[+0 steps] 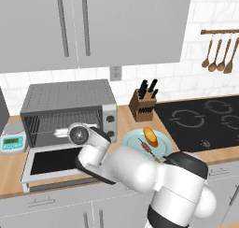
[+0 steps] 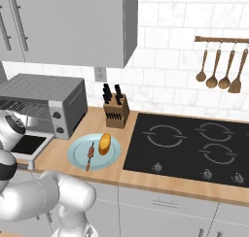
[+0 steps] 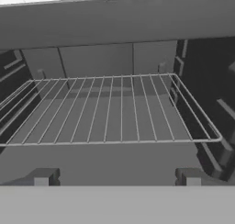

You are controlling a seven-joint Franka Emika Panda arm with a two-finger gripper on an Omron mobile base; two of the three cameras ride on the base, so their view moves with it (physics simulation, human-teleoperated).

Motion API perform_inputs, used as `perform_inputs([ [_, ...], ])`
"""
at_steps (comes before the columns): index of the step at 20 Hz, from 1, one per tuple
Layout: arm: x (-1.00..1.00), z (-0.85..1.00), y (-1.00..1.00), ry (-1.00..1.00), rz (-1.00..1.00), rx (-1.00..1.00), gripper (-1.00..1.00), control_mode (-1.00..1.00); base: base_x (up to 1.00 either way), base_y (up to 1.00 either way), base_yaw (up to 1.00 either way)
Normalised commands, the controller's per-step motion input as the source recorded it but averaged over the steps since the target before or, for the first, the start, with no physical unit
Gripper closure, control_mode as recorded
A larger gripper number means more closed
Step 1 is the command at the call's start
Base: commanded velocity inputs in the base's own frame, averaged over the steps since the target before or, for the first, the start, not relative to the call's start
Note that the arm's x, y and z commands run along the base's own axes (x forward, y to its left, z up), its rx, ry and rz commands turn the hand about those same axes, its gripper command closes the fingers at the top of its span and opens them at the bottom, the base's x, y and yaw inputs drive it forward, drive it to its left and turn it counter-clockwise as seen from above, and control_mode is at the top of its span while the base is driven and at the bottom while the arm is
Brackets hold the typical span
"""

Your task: Pick up the kebab skewer and baguette bread, and place them inside the toaster oven. Close the toaster oven door and start by setting the timer.

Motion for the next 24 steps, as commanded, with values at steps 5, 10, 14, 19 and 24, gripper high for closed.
perform_inputs([
  [5,0.05,0.11,0.05,0.0,-0.02,0.0,-1.0,-1.0,0.0,0.0,0.0],
  [10,0.2,0.14,0.0,0.0,-0.04,0.0,-1.0,-1.0,0.0,0.0,0.0],
  [14,0.42,0.1,0.01,0.0,-0.04,0.0,-1.0,-1.0,0.0,0.0,0.0],
  [19,0.23,-0.05,0.13,0.02,-0.02,0.0,-1.0,-1.0,0.0,0.0,0.0],
  [24,0.0,-0.24,0.04,0.01,0.0,0.0,-1.0,-1.0,0.0,0.0,0.0],
])
